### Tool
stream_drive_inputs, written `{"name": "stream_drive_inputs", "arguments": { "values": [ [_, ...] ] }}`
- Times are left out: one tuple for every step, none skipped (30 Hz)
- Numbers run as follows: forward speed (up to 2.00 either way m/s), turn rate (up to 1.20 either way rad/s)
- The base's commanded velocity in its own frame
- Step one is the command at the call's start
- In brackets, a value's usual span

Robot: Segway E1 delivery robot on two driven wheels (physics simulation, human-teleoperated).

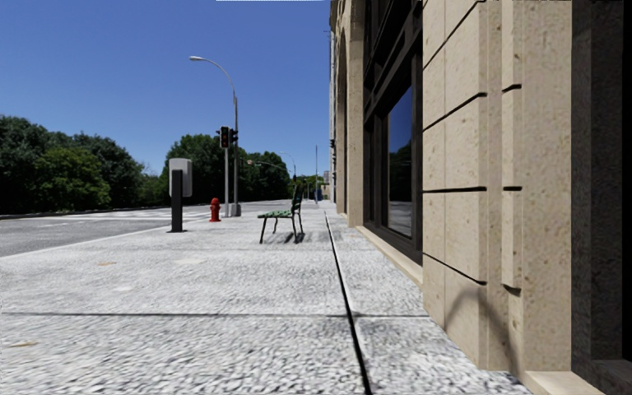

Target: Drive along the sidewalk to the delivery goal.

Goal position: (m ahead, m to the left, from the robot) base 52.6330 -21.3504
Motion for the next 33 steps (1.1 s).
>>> {"name": "stream_drive_inputs", "arguments": {
  "values": [
    [2.0, -0.18],
    [2.0, -0.12],
    [2.0, -0.01],
    [2.0, -0.01],
    [2.0, 0.0],
    [2.0, 0.0],
    [2.0, 0.0],
    [2.0, 0.0],
    [2.0, 0.0],
    [2.0, 0.0],
    [2.0, -0.03],
    [2.0, -0.03],
    [2.0, -0.06],
    [2.0, -0.06],
    [2.0, -0.07],
    [2.0, -0.07],
    [2.0, -0.1],
    [2.0, -0.14],
    [2.0, -0.14],
    [2.0, -0.14],
    [2.0, -0.14],
    [2.0, -0.15],
    [2.0, -0.15],
    [2.0, -0.15],
    [2.0, -0.15],
    [2.0, -0.15],
    [2.0, -0.16],
    [2.0, -0.16],
    [2.0, -0.22],
    [2.0, -0.23],
    [2.0, -0.24],
    [2.0, -0.24],
    [2.0, -0.24]
  ]
}}
